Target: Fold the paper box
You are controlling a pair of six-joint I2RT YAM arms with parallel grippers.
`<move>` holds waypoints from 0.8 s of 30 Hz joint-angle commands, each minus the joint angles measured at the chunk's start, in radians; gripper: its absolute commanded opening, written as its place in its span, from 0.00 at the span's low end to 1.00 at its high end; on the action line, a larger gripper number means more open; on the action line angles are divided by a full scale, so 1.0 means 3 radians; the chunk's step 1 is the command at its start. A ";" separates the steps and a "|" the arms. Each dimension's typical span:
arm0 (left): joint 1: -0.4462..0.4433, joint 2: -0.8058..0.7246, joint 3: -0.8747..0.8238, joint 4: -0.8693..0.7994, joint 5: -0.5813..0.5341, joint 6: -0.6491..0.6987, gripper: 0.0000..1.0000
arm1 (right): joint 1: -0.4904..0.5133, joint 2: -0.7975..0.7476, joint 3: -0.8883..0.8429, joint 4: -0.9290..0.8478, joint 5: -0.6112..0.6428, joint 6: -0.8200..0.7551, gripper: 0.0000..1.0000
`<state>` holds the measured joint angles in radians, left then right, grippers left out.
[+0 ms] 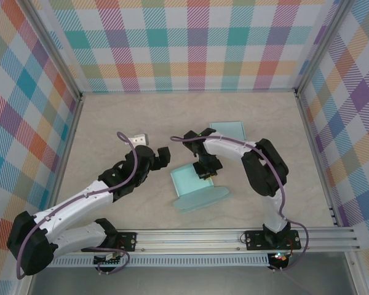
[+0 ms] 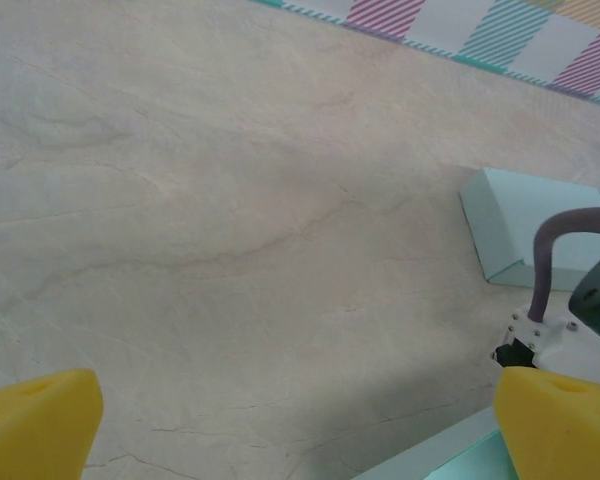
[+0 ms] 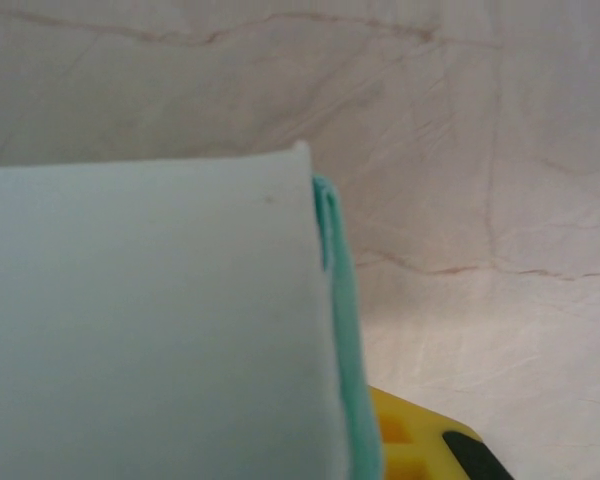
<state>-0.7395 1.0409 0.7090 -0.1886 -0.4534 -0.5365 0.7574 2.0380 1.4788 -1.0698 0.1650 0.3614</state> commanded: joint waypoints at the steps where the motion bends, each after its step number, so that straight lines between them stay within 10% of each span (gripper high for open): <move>1: -0.0018 -0.0033 -0.0066 0.0028 -0.0186 0.0014 1.00 | 0.0040 0.0503 0.0087 0.0045 0.0794 0.0148 0.00; 8: -0.0019 -0.0271 -0.0142 -0.0072 -0.0566 0.0139 1.00 | 0.0254 0.1263 0.0591 -0.0398 0.1490 0.0506 0.00; 18: -0.0020 -0.0528 -0.0202 -0.0218 -0.0739 0.0222 1.00 | 0.0450 0.1335 0.0576 -0.0085 0.1269 0.0555 0.00; 24: -0.0020 -0.0478 -0.0135 -0.0404 -0.0771 0.0195 1.00 | 0.0477 0.0946 0.0408 0.0013 0.1166 0.0527 0.48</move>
<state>-0.7395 0.8944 0.6621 -0.2642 -0.6537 -0.4854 0.8921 2.2803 1.6585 -1.3544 0.6102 0.4778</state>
